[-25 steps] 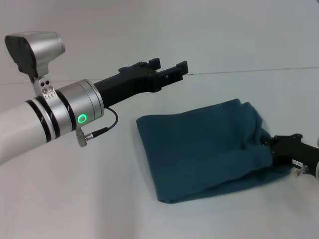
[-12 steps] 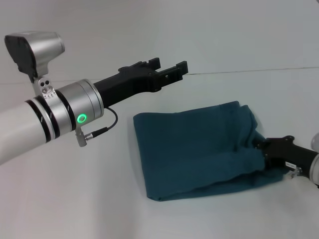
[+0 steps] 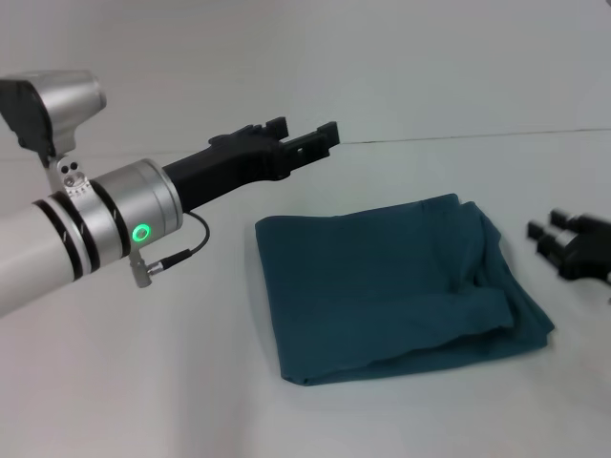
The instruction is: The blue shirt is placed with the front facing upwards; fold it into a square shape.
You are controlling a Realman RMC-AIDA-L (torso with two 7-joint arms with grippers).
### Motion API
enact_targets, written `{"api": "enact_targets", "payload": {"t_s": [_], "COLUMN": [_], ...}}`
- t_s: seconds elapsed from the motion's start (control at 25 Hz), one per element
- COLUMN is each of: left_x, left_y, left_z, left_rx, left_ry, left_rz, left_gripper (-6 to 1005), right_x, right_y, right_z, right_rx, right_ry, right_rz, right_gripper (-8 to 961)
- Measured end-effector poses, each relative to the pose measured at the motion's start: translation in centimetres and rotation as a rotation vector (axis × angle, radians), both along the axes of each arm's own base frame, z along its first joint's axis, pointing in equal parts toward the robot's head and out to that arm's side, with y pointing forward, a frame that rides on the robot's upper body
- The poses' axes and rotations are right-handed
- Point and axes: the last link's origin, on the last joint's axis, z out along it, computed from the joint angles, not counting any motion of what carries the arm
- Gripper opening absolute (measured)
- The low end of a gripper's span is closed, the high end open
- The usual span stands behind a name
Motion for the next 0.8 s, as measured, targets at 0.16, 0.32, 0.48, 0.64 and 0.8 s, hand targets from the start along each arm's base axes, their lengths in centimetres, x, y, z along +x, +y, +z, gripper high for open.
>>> {"api": "enact_targets", "payload": {"t_s": [0.16,0.32,0.48,0.64,0.8], "left_x": [-0.8,-2.0,-3.5,-4.7,-4.9], "left_y": [0.0,0.0,-0.2,-0.5,-0.7], "left_z": [-0.1,0.1,0.6,0.8,0.2], "left_rx": [0.002,0.007,-0.027,-0.114,-0.272], "left_ry": [0.024,0.059,0.053,0.027,0.055], "left_rz": [0.019,0.039,0.114,0.209,0.314], "left_gripper": [850,852,854,855,852], "right_x": [-0.3,-0.8,-1.0,-0.9,-0.9], "right_y": [-0.3,-0.4,-0.5,-0.4,-0.3], "right_z": [1.9,2.4,2.3,2.3,2.2], "right_rx": [0.112,0.133,0.126,0.127,0.128], "right_ry": [0.060,0.076,0.075,0.073,0.071], "right_rz": [0.042,0.086,0.103,0.096,0.095], "right_gripper": [283,473,638,901,919]}}
